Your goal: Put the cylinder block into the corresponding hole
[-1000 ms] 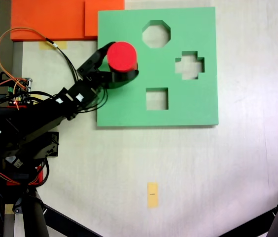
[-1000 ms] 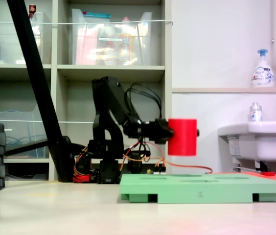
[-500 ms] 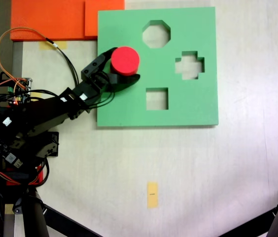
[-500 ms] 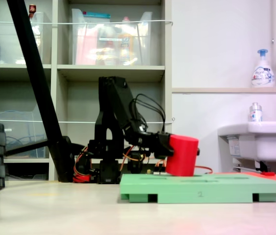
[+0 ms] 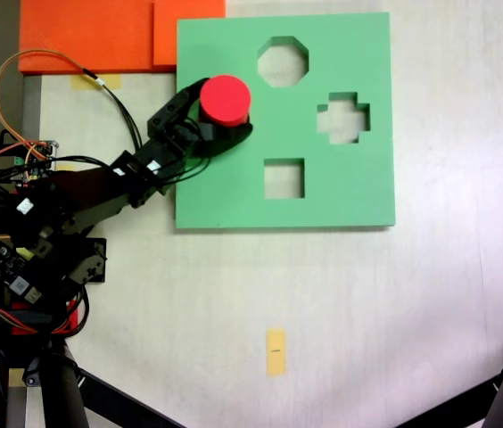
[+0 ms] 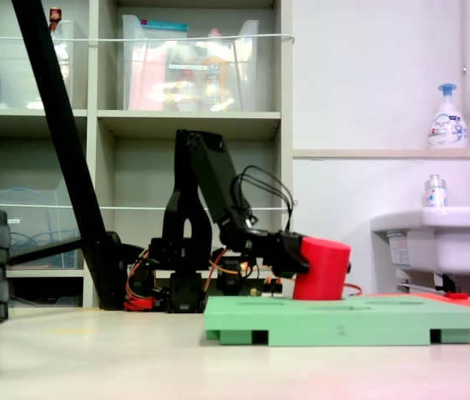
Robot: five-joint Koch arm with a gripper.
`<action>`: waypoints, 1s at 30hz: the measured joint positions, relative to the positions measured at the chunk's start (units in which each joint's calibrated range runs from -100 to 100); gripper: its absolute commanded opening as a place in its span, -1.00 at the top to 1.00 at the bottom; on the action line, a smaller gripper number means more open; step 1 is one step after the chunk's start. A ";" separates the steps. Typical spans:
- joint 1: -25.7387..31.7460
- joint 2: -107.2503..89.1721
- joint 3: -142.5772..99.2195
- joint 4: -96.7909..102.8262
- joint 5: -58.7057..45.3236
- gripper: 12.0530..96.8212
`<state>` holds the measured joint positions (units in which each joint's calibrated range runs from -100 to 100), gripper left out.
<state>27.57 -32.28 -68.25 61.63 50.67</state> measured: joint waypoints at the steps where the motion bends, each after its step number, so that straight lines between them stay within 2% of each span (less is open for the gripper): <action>1: 0.00 0.00 0.00 -0.10 0.00 0.43; 12: -0.34 4.92 0.29 0.00 -0.05 0.41; 16: -0.34 7.52 1.18 0.00 -0.05 0.33; 25: -0.34 9.99 -3.72 4.41 -0.05 -0.21; 30: -0.78 1.50 -13.13 4.99 -0.20 -0.21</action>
<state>26.79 -30.78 -81.38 66.62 50.48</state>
